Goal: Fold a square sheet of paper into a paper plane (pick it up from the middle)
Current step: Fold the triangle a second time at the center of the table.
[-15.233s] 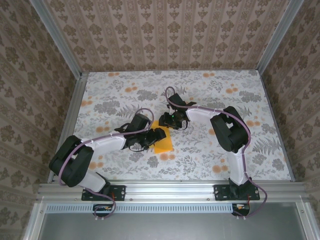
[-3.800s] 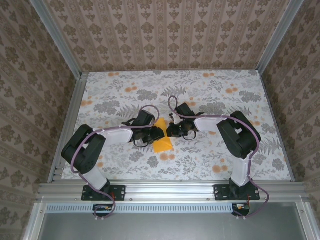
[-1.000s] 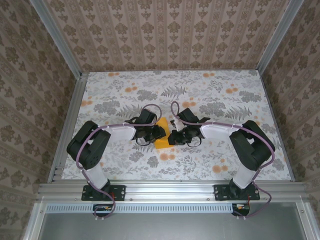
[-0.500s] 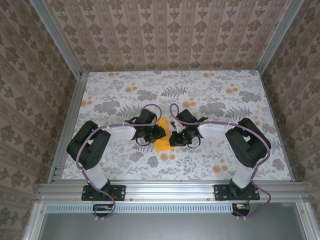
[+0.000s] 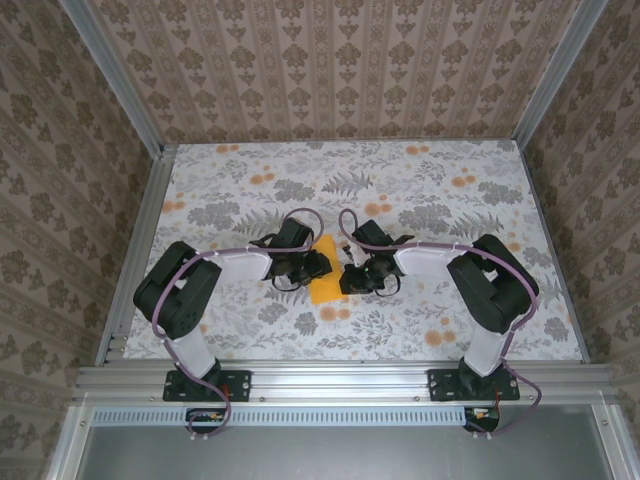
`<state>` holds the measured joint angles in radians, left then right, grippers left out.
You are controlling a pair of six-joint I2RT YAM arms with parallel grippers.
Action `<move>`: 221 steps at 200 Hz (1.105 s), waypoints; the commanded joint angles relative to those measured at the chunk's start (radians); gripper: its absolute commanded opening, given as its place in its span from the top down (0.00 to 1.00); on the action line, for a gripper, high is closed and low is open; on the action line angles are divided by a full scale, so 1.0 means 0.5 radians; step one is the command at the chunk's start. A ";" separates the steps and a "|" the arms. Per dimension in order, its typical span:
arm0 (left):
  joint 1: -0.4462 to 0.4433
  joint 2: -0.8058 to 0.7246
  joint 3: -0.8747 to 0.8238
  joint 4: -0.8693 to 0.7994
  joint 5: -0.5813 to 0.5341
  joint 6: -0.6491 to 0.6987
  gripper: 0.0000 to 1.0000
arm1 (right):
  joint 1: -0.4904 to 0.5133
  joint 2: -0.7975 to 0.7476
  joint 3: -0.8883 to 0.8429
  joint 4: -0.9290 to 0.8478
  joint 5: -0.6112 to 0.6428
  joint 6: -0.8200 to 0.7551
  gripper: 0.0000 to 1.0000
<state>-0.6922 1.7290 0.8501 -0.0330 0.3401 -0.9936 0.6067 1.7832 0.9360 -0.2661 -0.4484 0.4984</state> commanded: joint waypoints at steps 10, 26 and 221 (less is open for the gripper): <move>0.007 0.004 -0.044 -0.062 -0.057 -0.004 0.68 | 0.008 0.027 0.017 -0.159 0.065 -0.041 0.86; 0.005 0.004 -0.047 -0.061 -0.060 -0.004 0.68 | 0.005 0.019 0.012 -0.201 0.071 -0.045 0.86; 0.002 0.002 -0.061 -0.039 -0.057 -0.010 0.68 | 0.030 -0.071 0.185 -0.158 -0.140 -0.050 0.85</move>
<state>-0.6937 1.7283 0.8410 -0.0208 0.3408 -0.9939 0.6090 1.6947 0.9821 -0.3550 -0.4946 0.4522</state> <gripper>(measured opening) 0.317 0.150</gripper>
